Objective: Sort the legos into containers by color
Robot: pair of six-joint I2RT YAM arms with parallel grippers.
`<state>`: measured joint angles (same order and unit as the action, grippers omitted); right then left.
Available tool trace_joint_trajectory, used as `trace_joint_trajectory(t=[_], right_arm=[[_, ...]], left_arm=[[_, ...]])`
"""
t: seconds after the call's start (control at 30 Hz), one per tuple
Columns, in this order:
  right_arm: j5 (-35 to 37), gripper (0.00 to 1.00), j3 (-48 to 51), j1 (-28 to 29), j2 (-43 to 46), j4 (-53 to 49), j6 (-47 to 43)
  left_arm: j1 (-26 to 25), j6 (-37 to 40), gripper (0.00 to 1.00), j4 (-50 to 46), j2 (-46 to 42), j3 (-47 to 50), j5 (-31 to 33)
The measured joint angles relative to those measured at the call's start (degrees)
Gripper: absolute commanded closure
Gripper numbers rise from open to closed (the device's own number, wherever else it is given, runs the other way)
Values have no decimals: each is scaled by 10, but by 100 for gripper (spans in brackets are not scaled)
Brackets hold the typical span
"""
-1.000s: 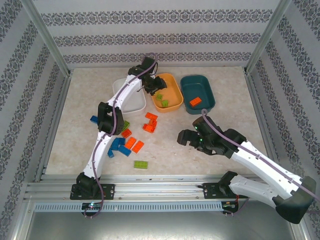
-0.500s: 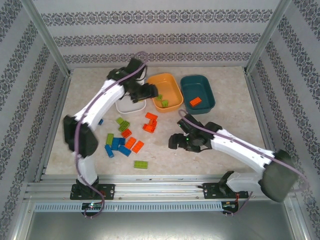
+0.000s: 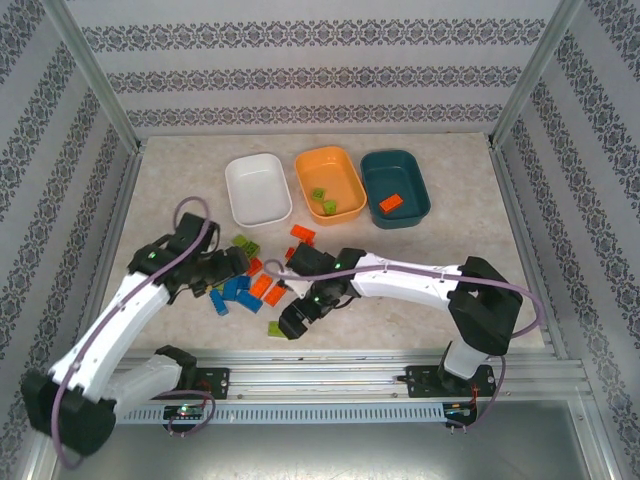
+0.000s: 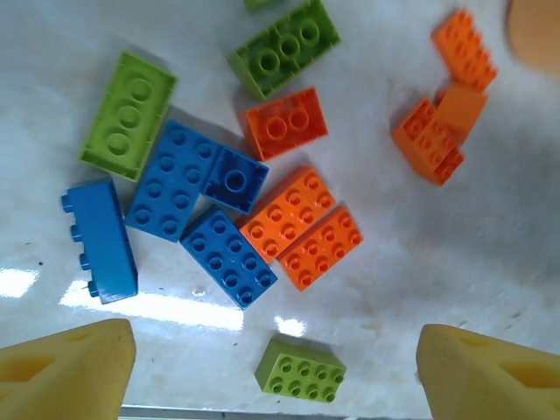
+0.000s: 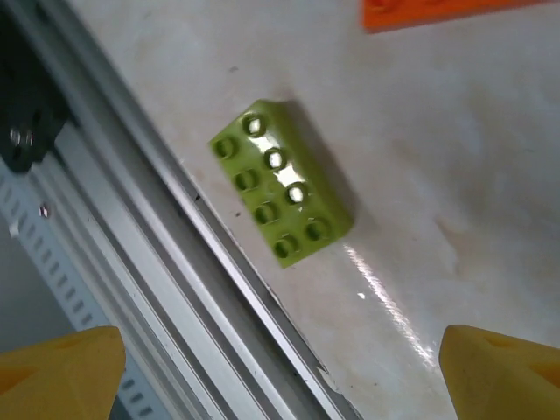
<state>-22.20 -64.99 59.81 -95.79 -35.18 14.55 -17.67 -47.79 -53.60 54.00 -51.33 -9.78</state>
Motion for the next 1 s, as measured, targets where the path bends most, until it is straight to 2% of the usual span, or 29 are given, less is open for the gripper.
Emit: trace_joint_trajectory(t=[0.13, 0.37, 0.57, 0.8, 0.9, 1.0], right_arm=[[12, 7, -18, 12, -23, -10, -65], [67, 8, -50, 42, -73, -26, -132], [94, 11, -66, 46, -93, -26, -150], [123, 12, -85, 75, -142, -22, -163], [135, 14, -87, 85, -154, -22, -164], [144, 21, -95, 86, -160, -22, -163]], left_arm=[[26, -34, 11, 0, -64, 24, 0], [32, -94, 2, -5, -119, 70, -9], [32, -119, 0, -16, -128, 70, -18], [32, -148, 0, -37, -181, 92, -20], [32, -157, 0, -48, -188, 95, -19], [32, -159, 0, -55, -188, 95, -20]])
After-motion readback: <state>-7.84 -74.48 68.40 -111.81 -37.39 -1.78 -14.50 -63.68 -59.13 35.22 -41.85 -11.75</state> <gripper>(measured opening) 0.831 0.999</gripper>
